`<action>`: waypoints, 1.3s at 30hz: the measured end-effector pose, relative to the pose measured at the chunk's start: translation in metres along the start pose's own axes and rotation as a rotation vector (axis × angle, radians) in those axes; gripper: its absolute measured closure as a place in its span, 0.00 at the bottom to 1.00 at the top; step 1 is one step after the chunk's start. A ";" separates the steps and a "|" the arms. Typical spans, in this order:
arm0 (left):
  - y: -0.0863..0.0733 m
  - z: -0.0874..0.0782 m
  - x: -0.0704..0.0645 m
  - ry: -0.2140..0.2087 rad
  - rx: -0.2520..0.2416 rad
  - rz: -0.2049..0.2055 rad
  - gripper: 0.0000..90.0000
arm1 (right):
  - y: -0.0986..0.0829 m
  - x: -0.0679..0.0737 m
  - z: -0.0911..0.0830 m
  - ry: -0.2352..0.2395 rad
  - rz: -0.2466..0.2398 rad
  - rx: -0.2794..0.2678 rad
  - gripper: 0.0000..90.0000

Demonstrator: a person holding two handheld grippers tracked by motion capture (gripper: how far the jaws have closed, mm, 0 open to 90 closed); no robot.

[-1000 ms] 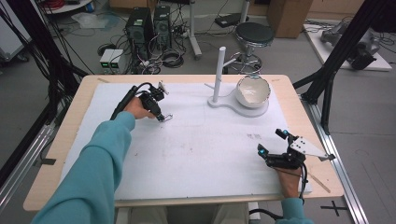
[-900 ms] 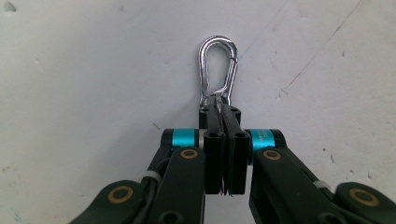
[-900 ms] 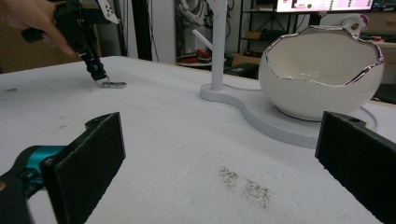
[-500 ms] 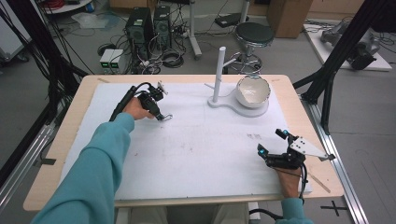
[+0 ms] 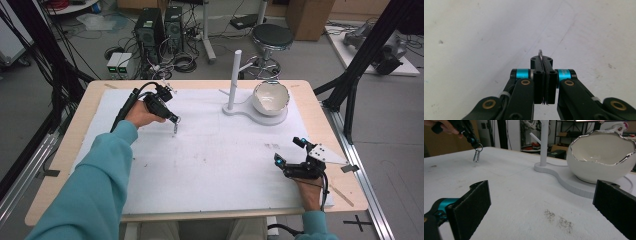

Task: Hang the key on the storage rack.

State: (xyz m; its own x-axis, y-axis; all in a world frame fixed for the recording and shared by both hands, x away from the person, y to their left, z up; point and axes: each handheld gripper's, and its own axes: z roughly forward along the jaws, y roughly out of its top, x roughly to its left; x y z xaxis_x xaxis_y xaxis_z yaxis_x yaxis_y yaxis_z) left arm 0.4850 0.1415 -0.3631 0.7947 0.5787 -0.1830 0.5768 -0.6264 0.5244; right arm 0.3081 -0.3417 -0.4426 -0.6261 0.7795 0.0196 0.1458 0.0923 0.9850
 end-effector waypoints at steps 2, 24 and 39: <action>0.001 -0.006 -0.004 -0.021 -0.038 0.017 0.98 | 0.004 0.001 0.001 0.008 -0.001 -0.016 0.01; -0.019 -0.051 -0.058 -0.189 -0.397 0.210 0.98 | 0.099 0.017 0.049 0.334 -0.013 0.094 0.01; -0.025 -0.051 -0.082 -0.270 -0.527 0.301 0.98 | 0.140 0.039 0.099 0.535 -0.042 0.134 0.01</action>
State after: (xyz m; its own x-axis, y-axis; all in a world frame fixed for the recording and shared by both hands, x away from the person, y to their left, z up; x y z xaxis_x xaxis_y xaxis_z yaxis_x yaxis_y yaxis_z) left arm 0.3958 0.1364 -0.3184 0.9657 0.2240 -0.1311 0.2072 -0.3614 0.9091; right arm 0.3804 -0.2370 -0.3208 -0.9303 0.3531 0.0991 0.1861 0.2217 0.9572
